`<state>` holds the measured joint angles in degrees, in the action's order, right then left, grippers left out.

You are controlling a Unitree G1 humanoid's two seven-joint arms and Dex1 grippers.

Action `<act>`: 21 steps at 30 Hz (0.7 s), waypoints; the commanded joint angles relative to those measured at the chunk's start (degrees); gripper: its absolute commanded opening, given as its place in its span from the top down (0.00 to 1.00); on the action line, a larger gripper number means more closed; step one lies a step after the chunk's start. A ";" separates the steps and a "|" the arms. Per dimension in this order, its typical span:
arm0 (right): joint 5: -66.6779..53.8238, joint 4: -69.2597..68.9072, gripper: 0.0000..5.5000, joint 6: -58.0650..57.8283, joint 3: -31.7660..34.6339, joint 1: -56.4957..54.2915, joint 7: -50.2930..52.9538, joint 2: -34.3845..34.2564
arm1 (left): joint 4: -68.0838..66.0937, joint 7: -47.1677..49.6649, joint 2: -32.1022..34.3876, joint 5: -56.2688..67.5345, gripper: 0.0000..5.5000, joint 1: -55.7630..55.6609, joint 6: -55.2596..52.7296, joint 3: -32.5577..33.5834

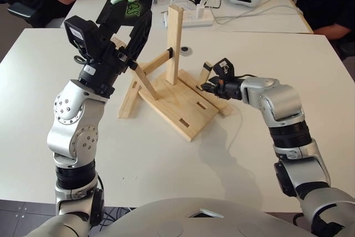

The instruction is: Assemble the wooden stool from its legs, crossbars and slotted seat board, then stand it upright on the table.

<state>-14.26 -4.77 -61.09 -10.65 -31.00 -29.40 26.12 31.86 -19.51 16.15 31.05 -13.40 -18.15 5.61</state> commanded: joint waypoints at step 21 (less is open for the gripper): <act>-13.12 -2.89 0.97 19.59 18.68 -2.95 2.50 -10.40 | -1.21 -0.09 -0.18 -0.07 0.49 -0.62 1.27 -0.03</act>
<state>-27.92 -8.83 -44.35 8.19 -35.06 -28.55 18.12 31.03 -19.24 15.96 30.79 -12.78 -16.99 5.74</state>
